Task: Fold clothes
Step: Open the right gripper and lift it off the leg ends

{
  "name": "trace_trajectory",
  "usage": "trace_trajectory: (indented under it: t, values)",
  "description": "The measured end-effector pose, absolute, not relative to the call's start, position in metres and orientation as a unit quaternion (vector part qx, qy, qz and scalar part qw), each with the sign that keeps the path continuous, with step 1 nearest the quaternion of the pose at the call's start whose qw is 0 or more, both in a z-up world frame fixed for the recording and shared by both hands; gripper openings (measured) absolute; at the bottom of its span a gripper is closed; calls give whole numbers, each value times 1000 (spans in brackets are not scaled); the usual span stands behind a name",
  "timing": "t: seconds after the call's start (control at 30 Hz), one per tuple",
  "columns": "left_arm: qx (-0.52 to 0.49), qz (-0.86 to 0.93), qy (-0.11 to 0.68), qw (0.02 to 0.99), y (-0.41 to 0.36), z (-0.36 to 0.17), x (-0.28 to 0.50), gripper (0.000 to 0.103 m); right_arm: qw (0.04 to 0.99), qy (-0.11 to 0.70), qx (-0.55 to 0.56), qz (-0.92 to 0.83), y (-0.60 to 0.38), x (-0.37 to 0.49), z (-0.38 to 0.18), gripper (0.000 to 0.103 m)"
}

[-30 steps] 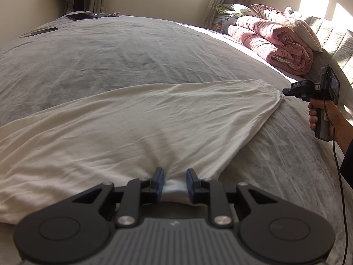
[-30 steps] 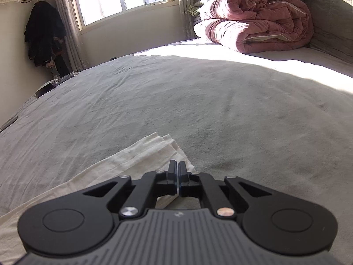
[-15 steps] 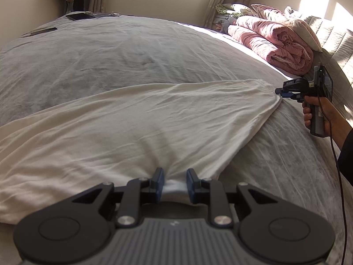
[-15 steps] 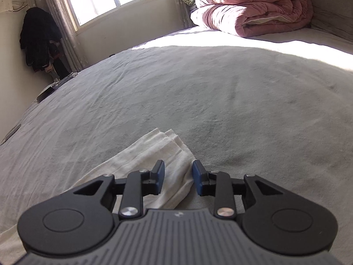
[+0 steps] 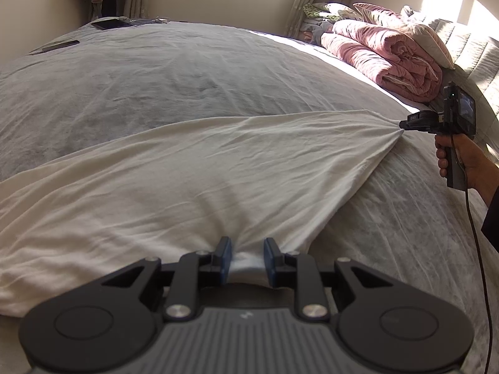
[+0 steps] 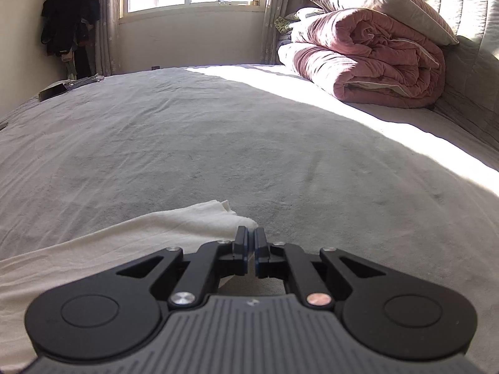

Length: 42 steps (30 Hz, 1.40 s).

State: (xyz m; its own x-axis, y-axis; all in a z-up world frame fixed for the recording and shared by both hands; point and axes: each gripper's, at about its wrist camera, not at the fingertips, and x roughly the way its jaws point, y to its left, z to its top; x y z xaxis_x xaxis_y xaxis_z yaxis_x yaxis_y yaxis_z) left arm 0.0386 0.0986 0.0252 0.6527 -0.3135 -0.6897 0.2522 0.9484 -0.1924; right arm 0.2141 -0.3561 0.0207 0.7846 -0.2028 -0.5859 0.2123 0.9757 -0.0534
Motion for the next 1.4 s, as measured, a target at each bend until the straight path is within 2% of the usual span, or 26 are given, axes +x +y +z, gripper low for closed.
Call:
trace_trajectory:
  t: [0.03,0.1,0.27,0.3,0.33,0.47,0.7,0.9,1.3,1.37,1.4]
  values:
    - [-38,-156,387,908,98,25,38,24,940,319,1,-117,-358,216,14,0]
    - [-36,-158,387,908,98,25,38,24,939,320,-9,-122,-360,214,5,0]
    - [-40,-158,388,907,99,26,38,24,944,306,49,-111,-374,206,15,1]
    - [-43,-157,387,907,99,27,38,24,945,301,69,-107,-377,204,18,4]
    - [-45,-157,386,908,99,27,38,24,946,296,90,-98,-380,202,21,13]
    - [-58,-162,374,911,101,31,37,24,945,287,135,-75,-382,200,29,14]
    - [-55,-171,374,910,96,29,37,25,944,313,88,-62,-361,212,19,14]
    - [-43,-174,385,905,93,26,36,26,945,315,4,-94,-347,211,16,0]
    - [-37,-182,385,904,95,30,36,30,950,292,-34,-101,-333,195,26,2]
    - [-48,-178,379,907,101,35,36,30,951,288,-38,-101,-331,192,28,7]
    - [-53,-177,376,908,103,37,36,30,952,286,-40,-101,-330,190,29,13]
